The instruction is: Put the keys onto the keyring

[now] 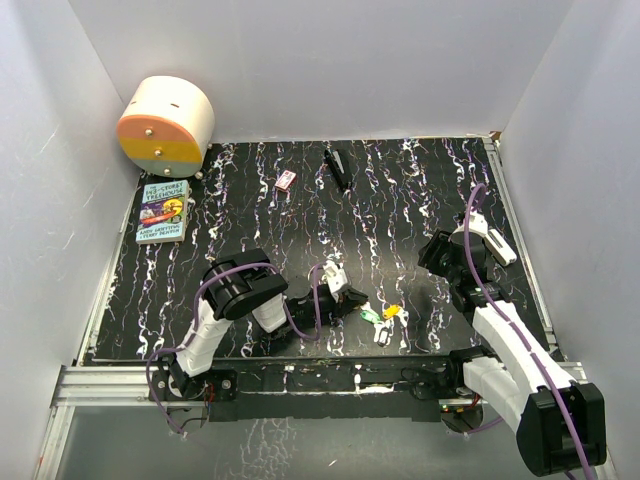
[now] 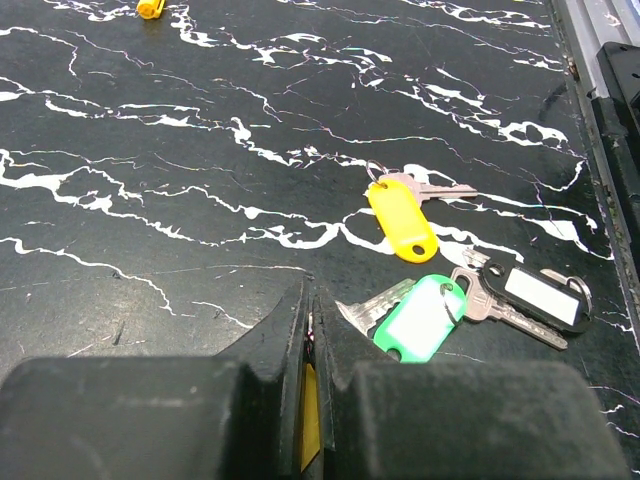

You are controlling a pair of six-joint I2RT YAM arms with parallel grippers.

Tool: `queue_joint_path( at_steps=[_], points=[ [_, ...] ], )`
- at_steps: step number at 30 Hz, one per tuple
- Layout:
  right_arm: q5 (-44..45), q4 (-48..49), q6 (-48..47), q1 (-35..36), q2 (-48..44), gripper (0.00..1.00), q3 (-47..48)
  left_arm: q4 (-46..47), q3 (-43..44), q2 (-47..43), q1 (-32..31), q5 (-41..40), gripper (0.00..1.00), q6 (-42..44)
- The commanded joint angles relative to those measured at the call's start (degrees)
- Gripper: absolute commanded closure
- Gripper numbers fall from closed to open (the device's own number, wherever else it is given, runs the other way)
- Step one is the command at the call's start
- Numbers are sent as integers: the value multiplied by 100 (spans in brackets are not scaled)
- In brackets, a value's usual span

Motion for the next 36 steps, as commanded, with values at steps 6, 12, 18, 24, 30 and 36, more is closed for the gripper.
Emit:
queue_joint_path(
  at_steps=[6, 12, 18, 24, 30, 36],
  points=[
    [104, 196, -73, -23, -196, 55, 15, -1100, -78, -753, -7, 158, 100, -206],
    [66, 196, -131, -23, -193, 56, 64, -3500, 590, -1794, 122, 97, 100, -616],
    [-38, 205, -178, -23, -169, 58, 152, -5225, 1373, -2061, 490, 825, 100, -1444],
    [-167, 196, -187, -22, -166, 59, 224, -6145, 1985, -2180, 854, 1382, 100, -1965],
    [-338, 205, -178, -26, -128, 60, 288, -6380, 2305, -2075, 1195, 2054, 100, -3126],
    [-449, 214, -170, -21, -46, 60, 350, -6469, 2459, -1869, 1467, 2482, 100, -4003]
  ],
)
